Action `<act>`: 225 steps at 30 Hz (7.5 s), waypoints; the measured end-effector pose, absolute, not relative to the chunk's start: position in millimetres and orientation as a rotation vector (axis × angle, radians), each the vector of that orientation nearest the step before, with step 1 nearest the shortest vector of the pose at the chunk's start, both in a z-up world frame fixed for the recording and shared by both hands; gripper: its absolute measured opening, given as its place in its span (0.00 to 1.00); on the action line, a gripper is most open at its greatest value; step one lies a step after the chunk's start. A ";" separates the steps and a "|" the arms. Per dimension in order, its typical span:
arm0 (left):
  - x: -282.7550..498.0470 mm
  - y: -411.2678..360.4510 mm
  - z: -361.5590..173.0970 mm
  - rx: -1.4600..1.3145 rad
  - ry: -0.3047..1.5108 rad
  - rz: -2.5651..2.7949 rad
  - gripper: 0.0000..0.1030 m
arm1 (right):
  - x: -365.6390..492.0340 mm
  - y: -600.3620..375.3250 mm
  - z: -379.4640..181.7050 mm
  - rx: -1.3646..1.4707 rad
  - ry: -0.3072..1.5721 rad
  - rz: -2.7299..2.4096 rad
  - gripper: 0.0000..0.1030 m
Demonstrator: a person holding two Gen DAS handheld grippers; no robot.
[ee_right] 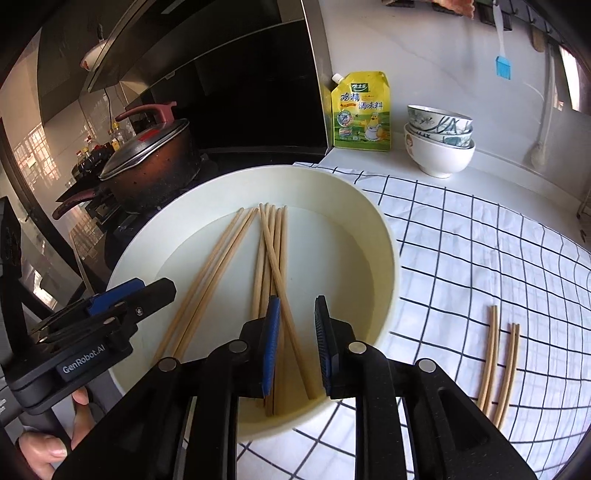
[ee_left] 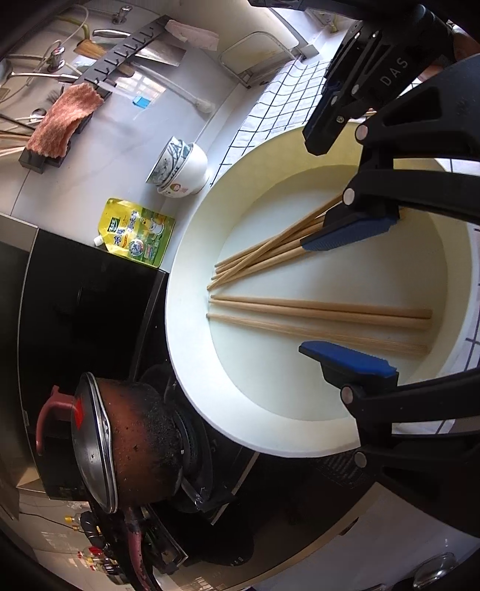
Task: Organize utensils
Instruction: 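Move both open tools back over the remaining chopsticks and align, then close the left tool on one chopstick while the right tool grasps another, then carry both held chopsticks over the white water basin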
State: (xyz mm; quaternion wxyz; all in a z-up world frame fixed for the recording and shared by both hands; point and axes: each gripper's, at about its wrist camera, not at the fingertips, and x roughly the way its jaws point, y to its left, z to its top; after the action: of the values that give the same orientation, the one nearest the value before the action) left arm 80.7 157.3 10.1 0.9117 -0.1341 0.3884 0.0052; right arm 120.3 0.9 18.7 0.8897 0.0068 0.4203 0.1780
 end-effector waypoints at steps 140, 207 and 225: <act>52.5 -103.7 -59.0 0.221 0.873 -0.158 0.82 | 45.4 -260.5 -59.3 0.152 0.882 0.081 0.39; 57.1 -74.6 0.7 -0.031 0.850 -0.313 0.07 | 39.1 -236.6 -29.2 0.124 0.826 0.144 0.06; 70.0 98.3 52.6 -0.160 0.713 -0.138 0.07 | 96.5 -76.5 46.9 0.082 0.742 0.390 0.06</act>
State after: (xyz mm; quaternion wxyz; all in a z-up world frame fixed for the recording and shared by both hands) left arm 70.0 98.3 52.6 0.9317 -0.0780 0.3484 -0.0676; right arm 96.5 -76.5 46.9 0.9128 0.0396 0.3599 0.1891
